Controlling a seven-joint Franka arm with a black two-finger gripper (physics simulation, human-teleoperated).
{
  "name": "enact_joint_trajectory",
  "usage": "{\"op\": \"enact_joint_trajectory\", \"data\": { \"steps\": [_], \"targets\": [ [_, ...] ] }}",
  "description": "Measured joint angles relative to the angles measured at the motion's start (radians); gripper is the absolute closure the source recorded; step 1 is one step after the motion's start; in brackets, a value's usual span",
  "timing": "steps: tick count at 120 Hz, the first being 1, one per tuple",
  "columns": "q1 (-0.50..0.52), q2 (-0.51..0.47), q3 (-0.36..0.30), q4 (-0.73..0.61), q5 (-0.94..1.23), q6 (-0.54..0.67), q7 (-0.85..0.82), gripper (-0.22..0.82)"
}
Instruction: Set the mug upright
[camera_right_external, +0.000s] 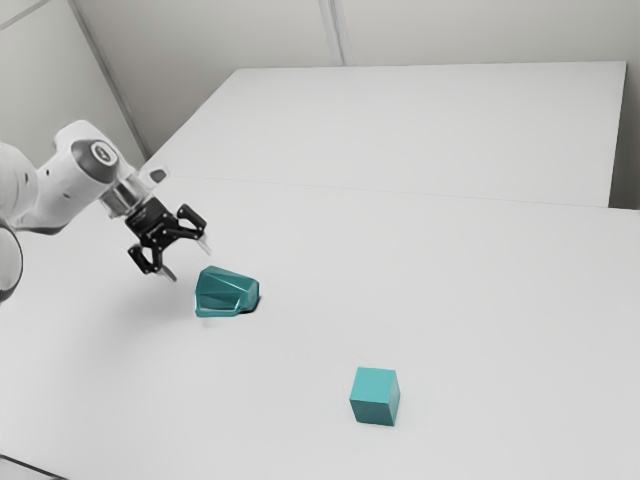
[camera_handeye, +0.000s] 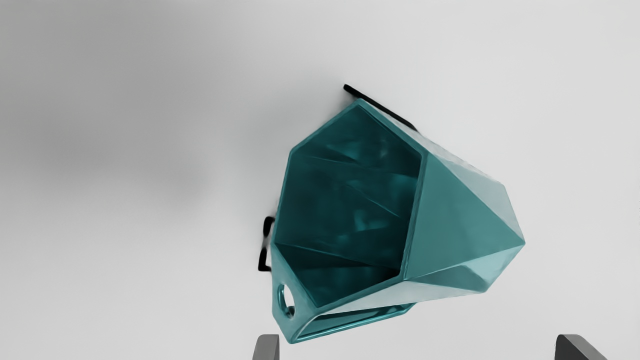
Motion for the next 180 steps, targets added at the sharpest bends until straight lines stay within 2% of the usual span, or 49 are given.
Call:
{"op": "enact_joint_trajectory", "data": {
  "steps": [28,81,85,107,126,169,180],
  "targets": [
    [0.007,0.082,0.000,0.038,-0.058,0.045,0.024,0.00],
    [0.006,0.143,-0.025,0.036,-0.224,0.063,0.069,0.01],
    [0.006,0.143,-0.026,0.037,-0.227,0.063,0.072,0.05],
    [0.005,0.143,-0.031,0.045,-0.213,0.066,0.078,0.44],
    [0.005,0.140,-0.041,0.056,-0.197,0.067,0.081,0.61],
    [0.005,0.134,-0.101,0.098,-0.158,0.069,0.068,0.79],
    [0.003,0.104,-0.124,0.098,-0.107,0.074,0.055,0.79]
  ]
}}
